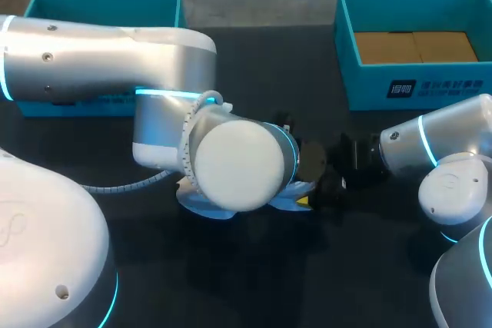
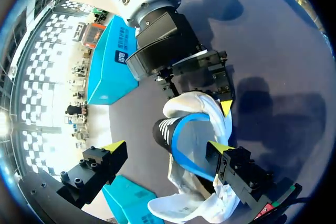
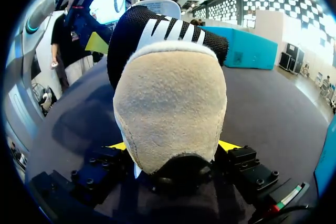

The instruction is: Take the shoe out of the shoebox, open the shoe tongue, remove and reinsert the insole, then place the shoe into the shoebox

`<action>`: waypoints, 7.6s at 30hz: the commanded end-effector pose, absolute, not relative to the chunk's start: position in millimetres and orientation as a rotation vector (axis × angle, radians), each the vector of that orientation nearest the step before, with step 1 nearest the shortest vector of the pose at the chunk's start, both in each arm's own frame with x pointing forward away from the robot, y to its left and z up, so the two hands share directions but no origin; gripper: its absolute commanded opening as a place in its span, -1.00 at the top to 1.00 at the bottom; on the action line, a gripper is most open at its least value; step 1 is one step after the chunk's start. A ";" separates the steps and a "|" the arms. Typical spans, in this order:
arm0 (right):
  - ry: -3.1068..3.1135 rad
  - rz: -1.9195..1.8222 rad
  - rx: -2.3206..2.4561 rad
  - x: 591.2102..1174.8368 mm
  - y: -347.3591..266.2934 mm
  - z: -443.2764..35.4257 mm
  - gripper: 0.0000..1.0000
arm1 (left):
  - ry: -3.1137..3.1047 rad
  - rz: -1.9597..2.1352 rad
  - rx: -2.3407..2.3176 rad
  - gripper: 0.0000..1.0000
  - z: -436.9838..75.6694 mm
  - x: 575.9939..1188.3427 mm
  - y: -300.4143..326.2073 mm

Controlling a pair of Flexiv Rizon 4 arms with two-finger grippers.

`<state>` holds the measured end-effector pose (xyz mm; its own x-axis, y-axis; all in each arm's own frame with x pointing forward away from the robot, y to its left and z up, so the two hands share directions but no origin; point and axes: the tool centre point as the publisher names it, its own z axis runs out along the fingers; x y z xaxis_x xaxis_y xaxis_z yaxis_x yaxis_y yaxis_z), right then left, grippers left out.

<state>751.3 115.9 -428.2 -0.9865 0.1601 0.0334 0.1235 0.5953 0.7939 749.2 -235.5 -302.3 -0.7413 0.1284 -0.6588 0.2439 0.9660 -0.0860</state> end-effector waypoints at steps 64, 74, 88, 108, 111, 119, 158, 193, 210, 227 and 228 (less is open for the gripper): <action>2.770 1.367 0.247 750.1 118.8 -431.6 1.00 | 2.416 -0.400 0.072 1.00 -285.0 761.7 -225.5; 2.770 1.367 0.247 750.1 118.8 -431.6 1.00 | 2.521 -0.630 0.025 1.00 -263.6 762.2 -227.5; 2.770 1.367 0.247 750.1 118.8 -431.6 1.00 | 2.551 -0.819 0.032 1.00 -242.3 756.8 -237.3; 2.770 1.367 0.247 750.1 118.8 -431.6 1.00 | 2.440 -1.054 0.075 1.00 -179.3 751.5 -274.7; 2.770 1.367 0.247 750.1 118.8 -431.6 1.00 | 2.430 -1.081 0.076 1.00 -173.4 751.0 -277.7; 2.770 1.367 0.247 750.1 118.8 -431.6 1.00 | 2.435 -1.155 0.089 1.00 -162.7 753.0 -287.1; 2.770 1.367 0.247 750.1 118.8 -431.6 1.00 | 2.752 -1.345 0.110 1.00 -113.8 778.8 -286.5; 2.770 1.367 0.247 750.1 118.8 -431.6 1.00 | 2.676 -2.177 -0.490 1.00 -14.1 717.2 -246.3; 2.770 1.367 0.247 750.1 118.8 -431.6 1.00 | 2.556 -2.389 -0.636 1.00 -0.7 700.0 -230.8; 2.770 1.367 0.247 750.1 118.8 -431.6 1.00 | 2.525 -2.451 -0.676 1.00 4.5 697.3 -229.0; 2.770 1.367 0.247 750.1 118.8 -431.6 1.00 | 2.508 -2.466 -0.681 1.00 7.1 695.5 -229.4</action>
